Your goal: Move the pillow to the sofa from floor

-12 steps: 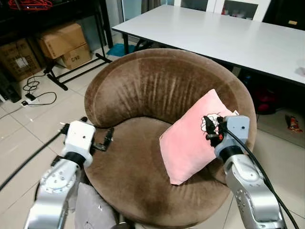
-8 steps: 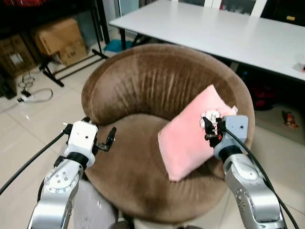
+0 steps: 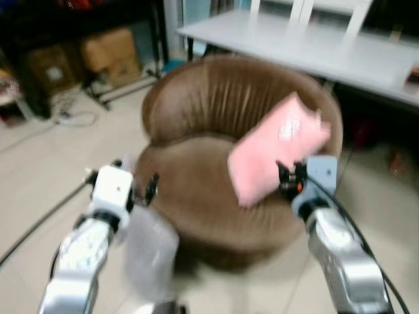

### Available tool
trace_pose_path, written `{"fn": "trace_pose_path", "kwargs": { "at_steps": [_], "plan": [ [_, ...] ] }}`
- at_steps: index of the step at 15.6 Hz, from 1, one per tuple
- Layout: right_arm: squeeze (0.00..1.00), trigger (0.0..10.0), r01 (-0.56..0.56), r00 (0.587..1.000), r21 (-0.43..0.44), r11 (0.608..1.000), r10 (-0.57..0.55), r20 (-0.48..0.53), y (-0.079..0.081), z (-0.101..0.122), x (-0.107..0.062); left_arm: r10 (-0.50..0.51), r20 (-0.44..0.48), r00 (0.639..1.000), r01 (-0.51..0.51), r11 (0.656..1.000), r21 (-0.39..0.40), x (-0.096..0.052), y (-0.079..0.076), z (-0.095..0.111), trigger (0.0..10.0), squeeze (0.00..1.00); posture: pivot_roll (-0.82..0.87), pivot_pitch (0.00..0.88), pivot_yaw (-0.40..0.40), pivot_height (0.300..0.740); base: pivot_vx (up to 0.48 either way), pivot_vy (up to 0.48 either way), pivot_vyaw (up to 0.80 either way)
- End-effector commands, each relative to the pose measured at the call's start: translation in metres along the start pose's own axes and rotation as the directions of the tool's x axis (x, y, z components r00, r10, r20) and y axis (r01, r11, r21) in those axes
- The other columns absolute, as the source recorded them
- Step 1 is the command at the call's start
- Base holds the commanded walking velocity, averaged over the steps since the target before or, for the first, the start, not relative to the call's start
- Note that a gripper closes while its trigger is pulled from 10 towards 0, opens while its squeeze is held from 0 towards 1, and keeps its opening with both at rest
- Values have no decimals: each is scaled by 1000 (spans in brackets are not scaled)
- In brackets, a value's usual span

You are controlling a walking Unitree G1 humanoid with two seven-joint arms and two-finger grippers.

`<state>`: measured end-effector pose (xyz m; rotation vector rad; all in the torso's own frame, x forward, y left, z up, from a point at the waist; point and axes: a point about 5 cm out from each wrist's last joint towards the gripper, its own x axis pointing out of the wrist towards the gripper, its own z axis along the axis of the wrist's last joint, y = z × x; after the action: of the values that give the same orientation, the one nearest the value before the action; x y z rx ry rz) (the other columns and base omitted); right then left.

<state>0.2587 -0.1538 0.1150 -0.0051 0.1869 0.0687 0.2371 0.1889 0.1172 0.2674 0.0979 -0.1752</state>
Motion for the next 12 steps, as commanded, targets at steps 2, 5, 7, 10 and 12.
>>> {"fn": "trace_pose_path", "kwargs": {
  "at_steps": [2,5,7,10,12],
  "plan": [
    [0,10000,-3,1000,1,1000,3,4,0,2,-1,8,3,1000,-8,1000,5,0,2,2,10000,0,-47,0,8,740,0,157,0],
    [0,10000,-23,1000,-6,1000,23,4,2,2,0,13,9,1000,-13,1000,0,0,1,3,10000,0,-43,0,1,740,0,393,0],
    [0,10000,-29,1000,0,1000,29,0,2,1,0,16,11,1000,-16,1000,-1,0,1,4,10000,0,-40,0,1,740,0,398,0],
    [0,10000,-26,1000,21,999,27,-4,3,0,1,18,13,1000,-18,1000,0,2,2,5,10000,0,-40,0,6,740,0,394,0],
    [0,10000,-14,1000,22,1000,14,1,3,0,1,15,16,1000,-15,1000,0,4,2,6,10000,0,-47,0,16,740,0,398,0]
  ]
}}
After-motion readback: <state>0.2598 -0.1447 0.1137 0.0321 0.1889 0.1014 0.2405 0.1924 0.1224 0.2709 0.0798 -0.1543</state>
